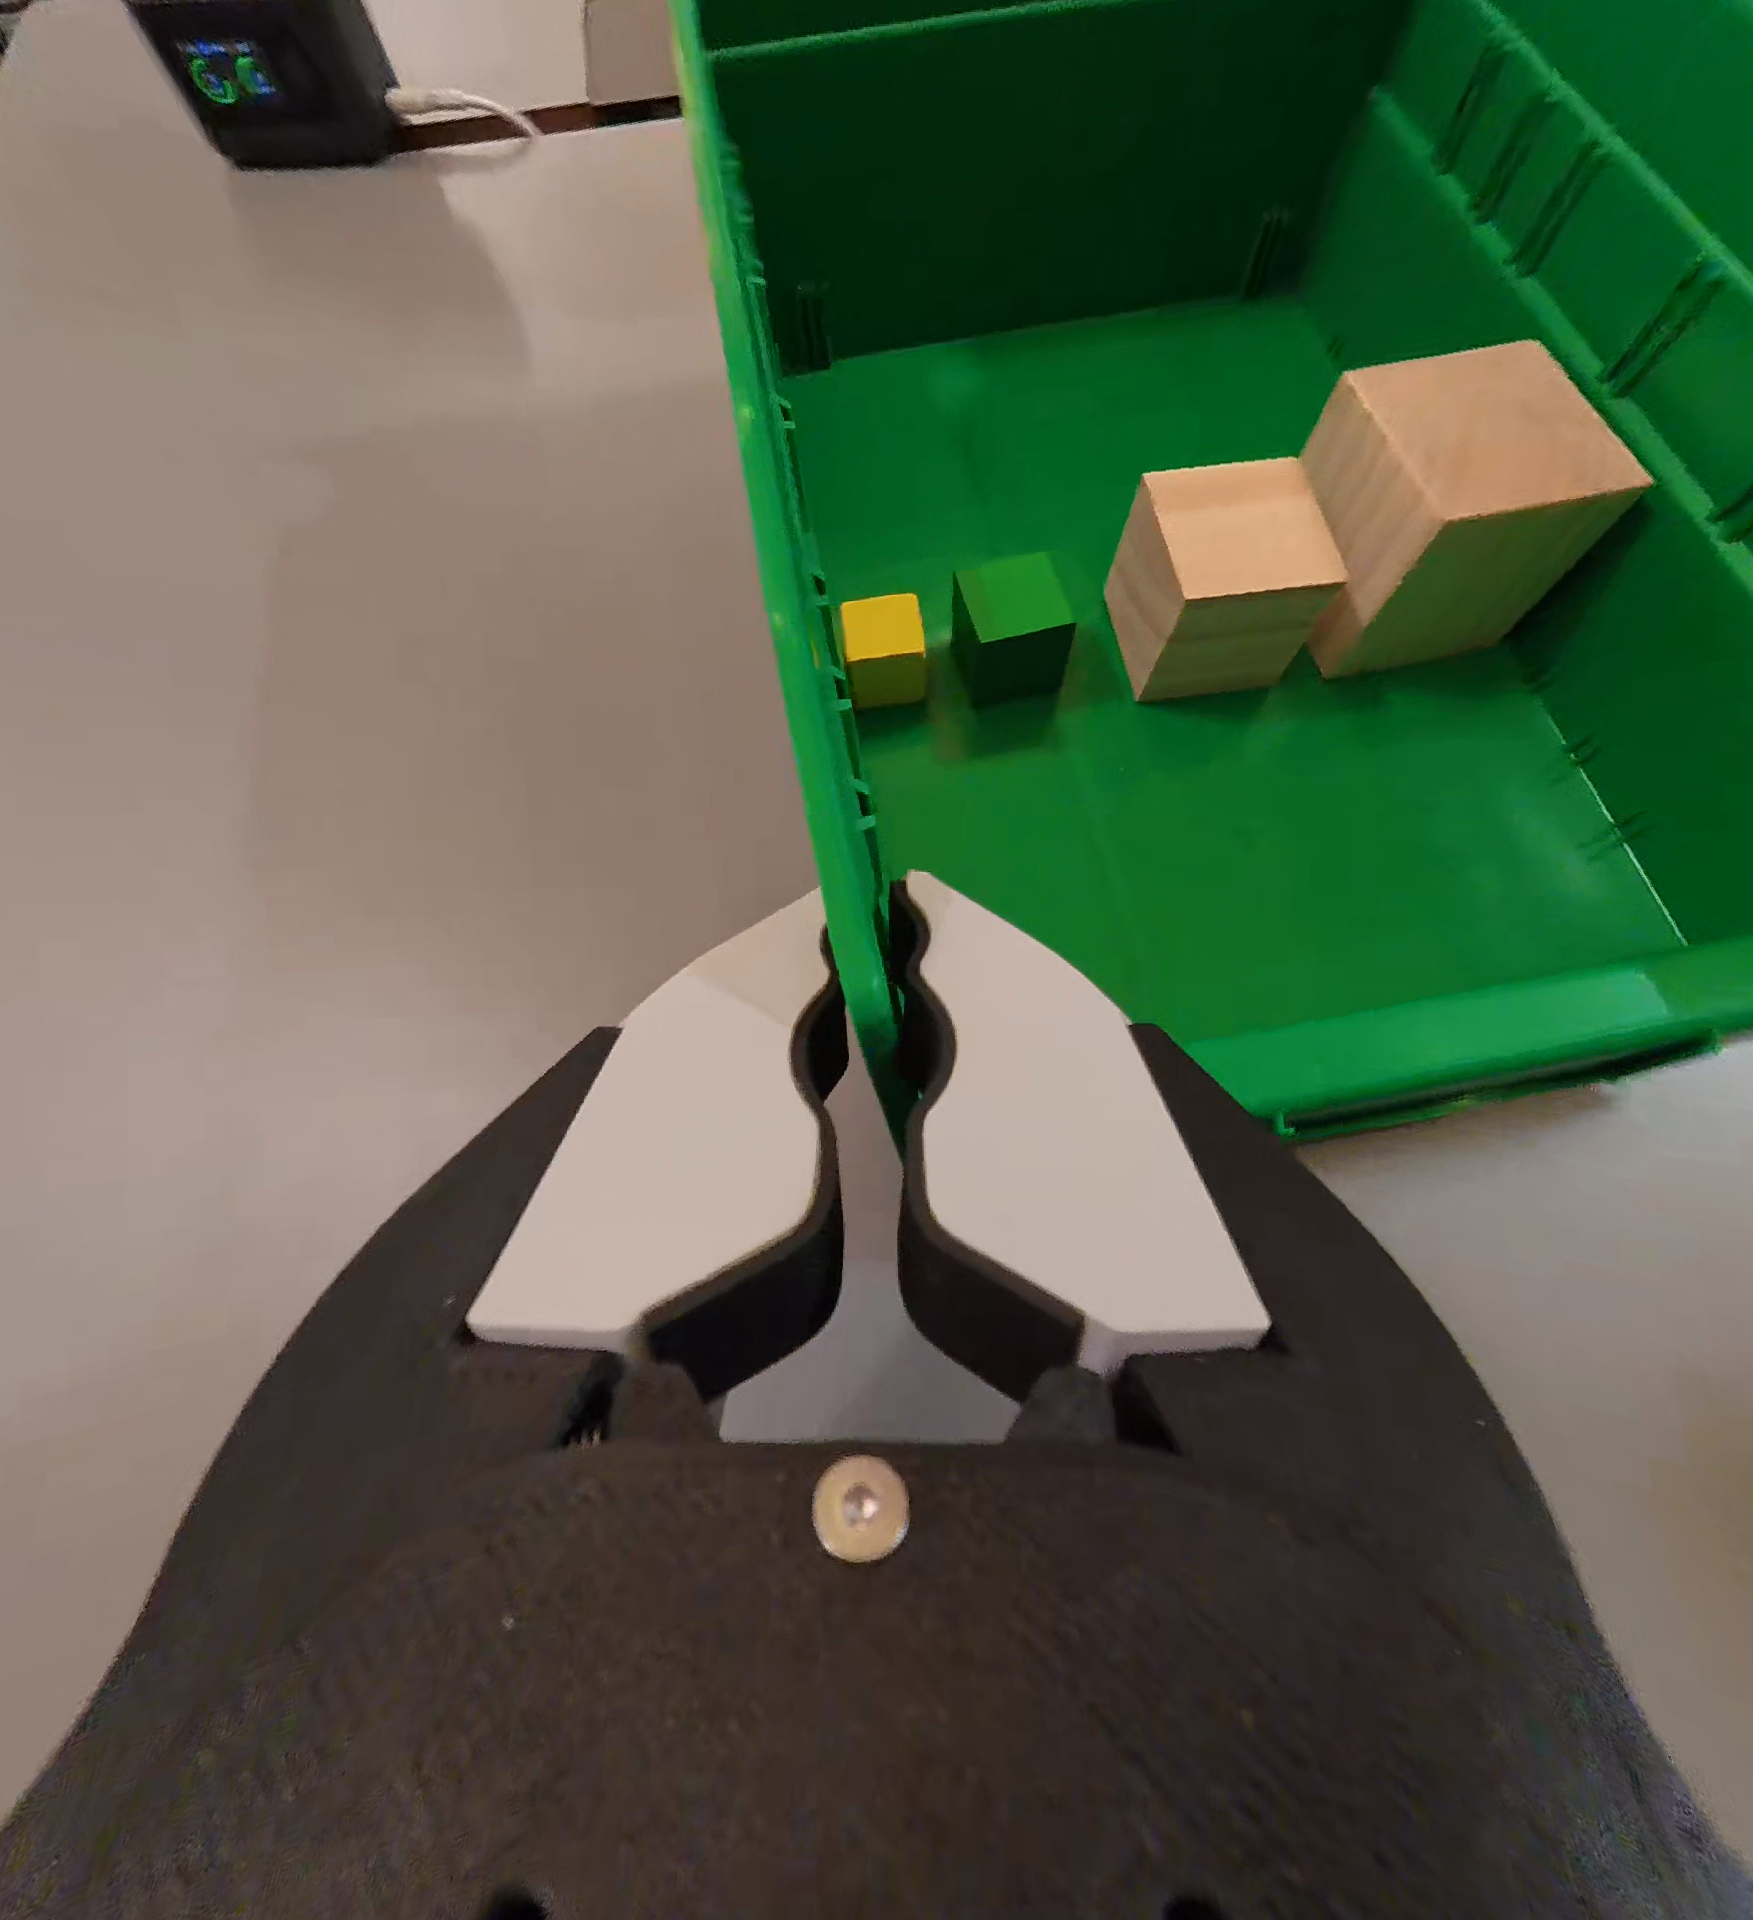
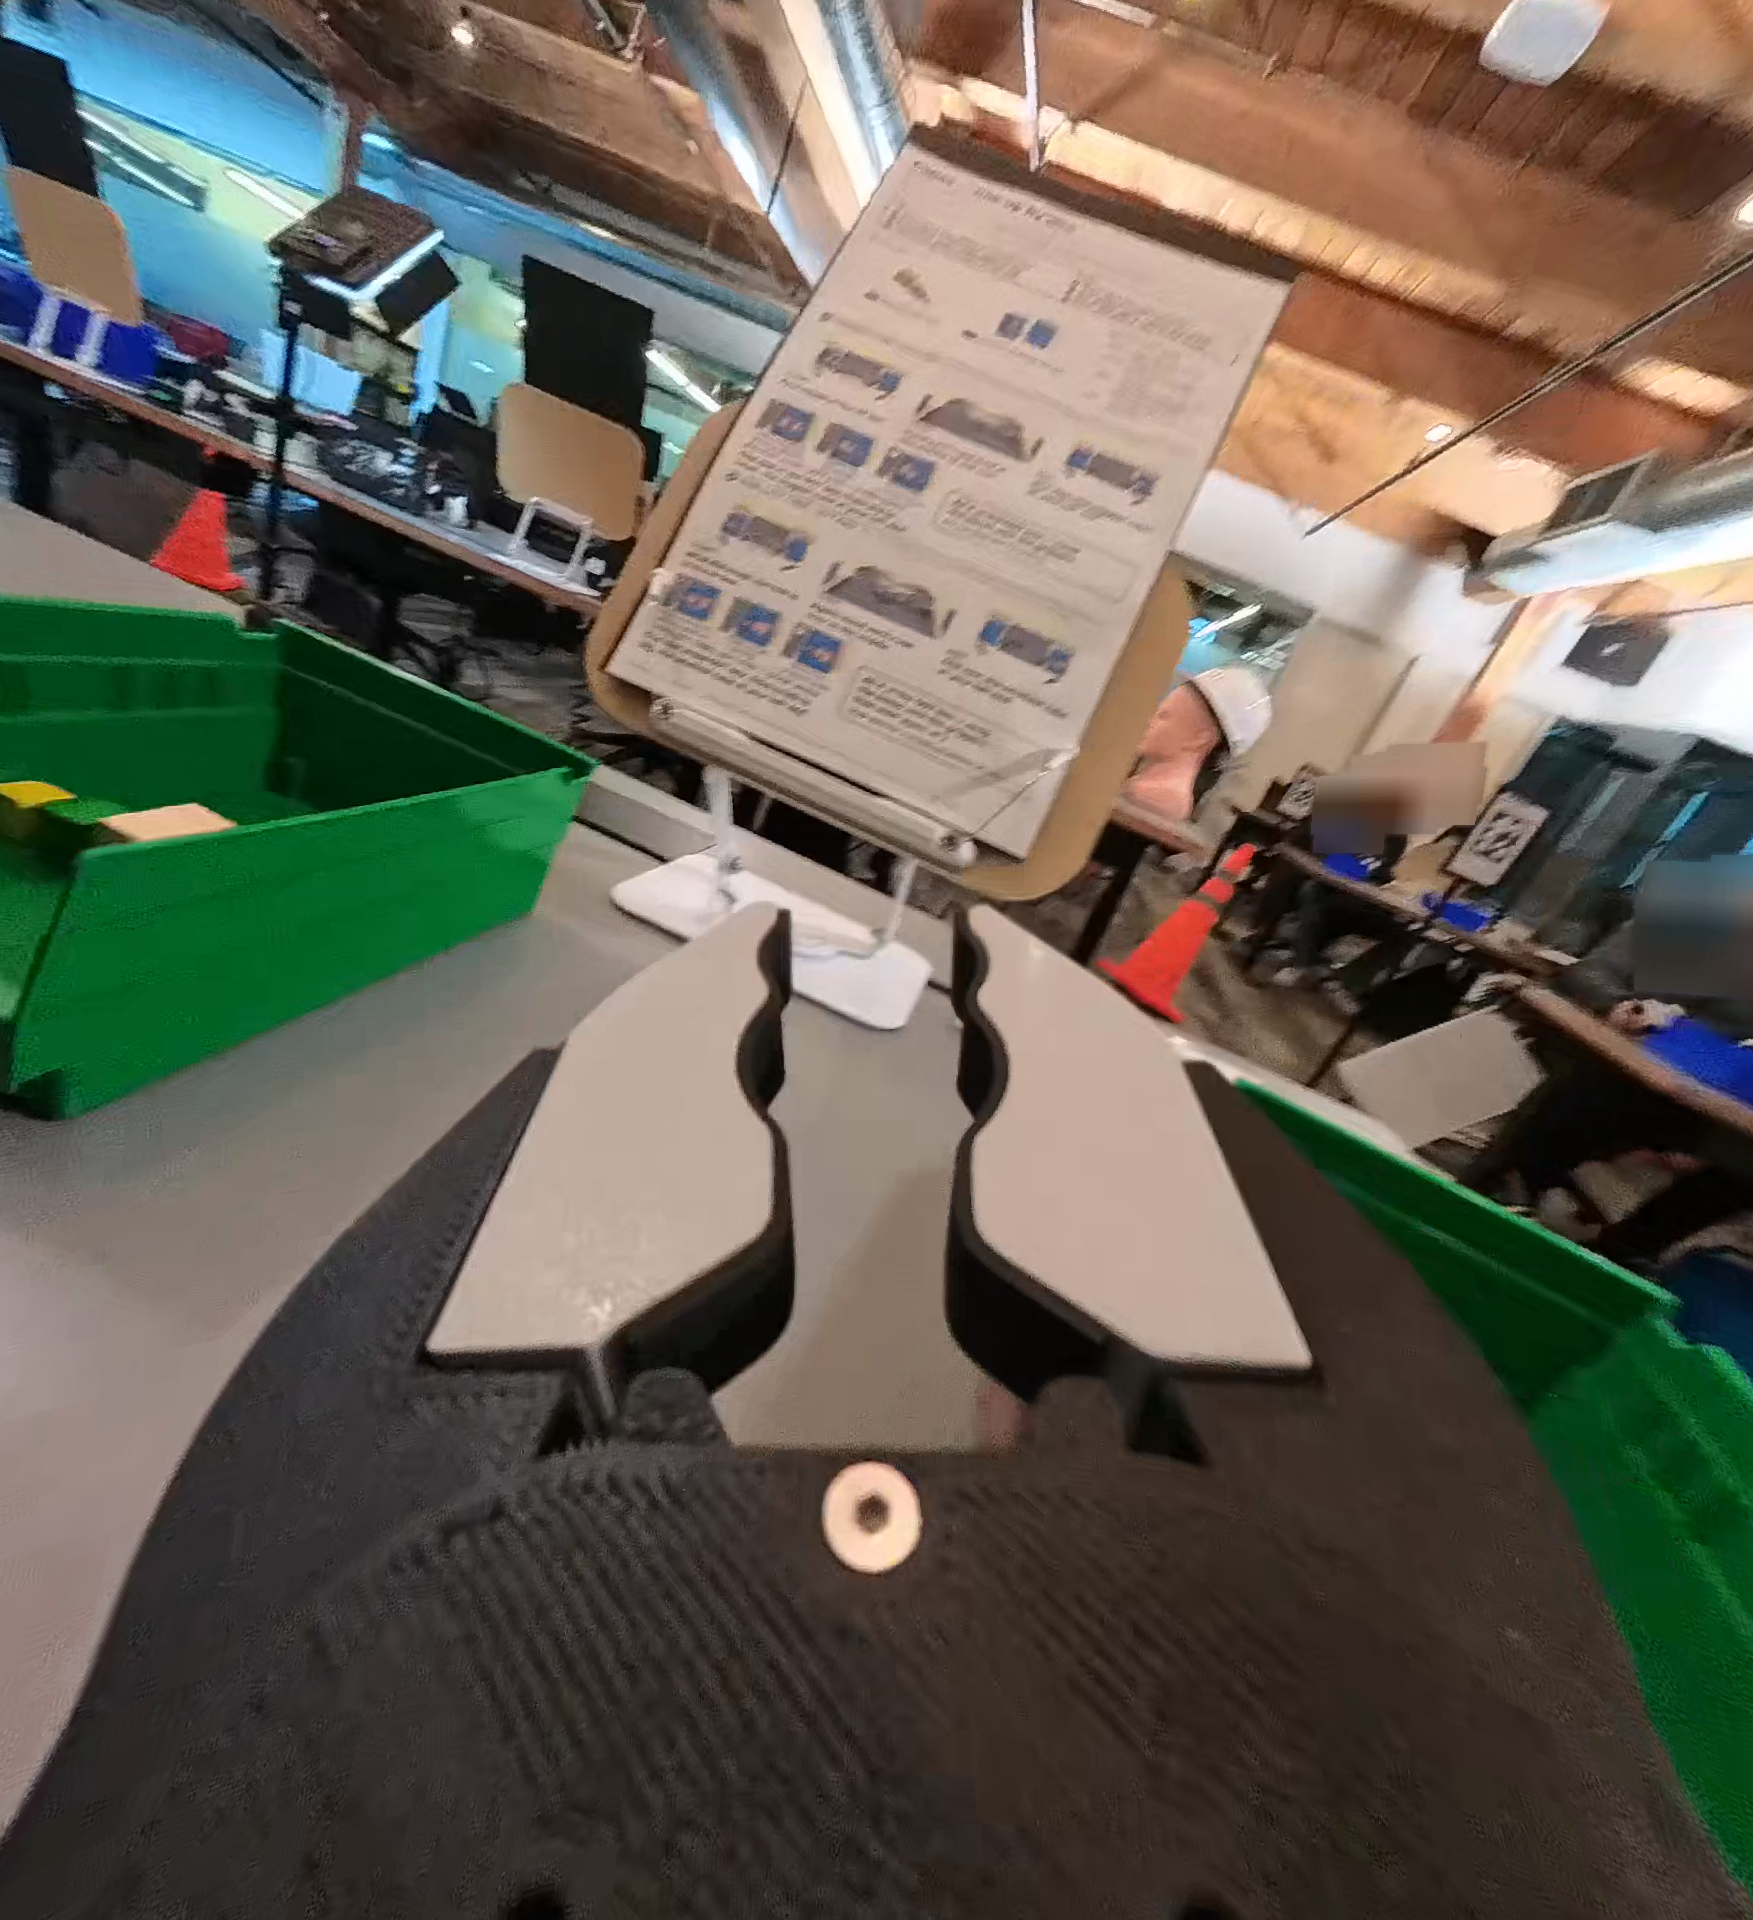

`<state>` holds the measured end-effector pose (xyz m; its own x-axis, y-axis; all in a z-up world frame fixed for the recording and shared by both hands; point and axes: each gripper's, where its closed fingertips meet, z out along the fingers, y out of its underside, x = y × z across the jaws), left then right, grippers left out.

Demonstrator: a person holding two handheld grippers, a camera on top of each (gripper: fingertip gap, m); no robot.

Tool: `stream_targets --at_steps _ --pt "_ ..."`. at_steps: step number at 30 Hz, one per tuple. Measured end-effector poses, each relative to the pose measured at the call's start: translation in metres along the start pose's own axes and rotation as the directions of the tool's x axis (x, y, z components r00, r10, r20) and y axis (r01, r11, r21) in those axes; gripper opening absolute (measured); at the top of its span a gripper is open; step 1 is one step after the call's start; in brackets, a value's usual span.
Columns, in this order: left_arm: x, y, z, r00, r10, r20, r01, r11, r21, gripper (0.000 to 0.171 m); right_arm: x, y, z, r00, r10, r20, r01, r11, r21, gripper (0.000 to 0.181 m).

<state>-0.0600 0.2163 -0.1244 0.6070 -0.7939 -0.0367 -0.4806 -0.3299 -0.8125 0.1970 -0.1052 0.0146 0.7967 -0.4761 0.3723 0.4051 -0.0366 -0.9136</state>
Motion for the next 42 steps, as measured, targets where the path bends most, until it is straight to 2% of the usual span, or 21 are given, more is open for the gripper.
stream_targets --at_steps 2,4,7,13,17,21,23,26,29,31,33,36,39,42 --pt "-0.018 0.001 -0.002 0.999 -0.019 0.046 0.020 1.000 -0.013 0.005 -0.013 0.008 0.003 0.999 0.016 0.044 -0.014 0.999 -0.042 0.036" --pt "-0.036 0.002 -0.005 0.993 -0.115 0.030 0.115 0.993 -0.001 0.005 -0.022 0.017 0.004 0.998 0.007 0.070 -0.002 0.997 -0.080 0.036" --pt "-0.071 0.010 -0.017 0.981 -0.189 0.044 0.190 0.982 -0.002 0.006 -0.031 0.029 0.005 0.990 0.056 0.132 -0.038 0.990 -0.135 0.035" --pt "-0.127 0.035 -0.043 0.968 -0.220 0.121 0.223 0.975 -0.011 0.006 -0.024 0.052 0.006 0.989 0.053 0.135 -0.024 0.978 -0.206 0.034" --pt "-0.142 0.039 -0.048 0.959 -0.250 0.135 0.251 0.968 0.008 0.006 -0.031 0.064 0.005 0.979 0.063 0.193 -0.006 0.959 -0.284 0.026" --pt "-0.141 0.037 -0.046 0.957 -0.252 0.145 0.252 0.967 0.016 0.006 -0.038 0.059 0.004 0.938 0.269 0.218 -0.187 0.923 -0.336 0.029" --pt "-0.140 0.036 -0.044 0.957 -0.254 0.143 0.253 0.967 0.022 0.006 -0.034 0.056 0.004 0.927 0.320 0.198 -0.241 0.909 -0.339 0.034" --pt "-0.138 0.036 -0.045 0.958 -0.247 0.146 0.245 0.969 0.031 0.006 -0.015 0.058 0.003 0.942 0.315 0.113 -0.264 0.907 -0.329 0.043" --pt "-0.135 0.036 -0.047 0.961 -0.229 0.158 0.226 0.974 0.036 0.006 0.022 0.053 -0.007 0.969 0.241 -0.046 -0.244 0.926 -0.287 0.055" --pt "-0.132 0.035 -0.047 0.962 -0.212 0.170 0.208 0.977 0.045 0.011 0.050 0.054 -0.024 0.971 0.179 -0.157 -0.216 0.938 -0.270 0.057" --pt "-0.133 0.034 -0.048 0.962 -0.202 0.186 0.195 0.979 0.052 0.016 0.073 0.068 -0.040 0.966 0.135 -0.223 -0.202 0.928 -0.312 0.056" --pt "-0.135 0.035 -0.049 0.958 -0.196 0.209 0.190 0.981 0.050 0.022 0.101 0.100 -0.056 0.938 0.185 -0.292 -0.292 0.876 -0.383 0.053" --pt "-0.136 0.040 -0.049 0.952 -0.204 0.230 0.204 0.979 0.025 0.027 0.101 0.126 -0.057 0.933 0.226 -0.281 -0.337 0.822 -0.459 0.058" --pt "-0.137 0.042 -0.050 0.943 -0.260 0.205 0.260 0.965 0.029 0.031 0.096 0.141 -0.053 0.955 0.146 -0.257 -0.264 0.811 -0.522 0.054"
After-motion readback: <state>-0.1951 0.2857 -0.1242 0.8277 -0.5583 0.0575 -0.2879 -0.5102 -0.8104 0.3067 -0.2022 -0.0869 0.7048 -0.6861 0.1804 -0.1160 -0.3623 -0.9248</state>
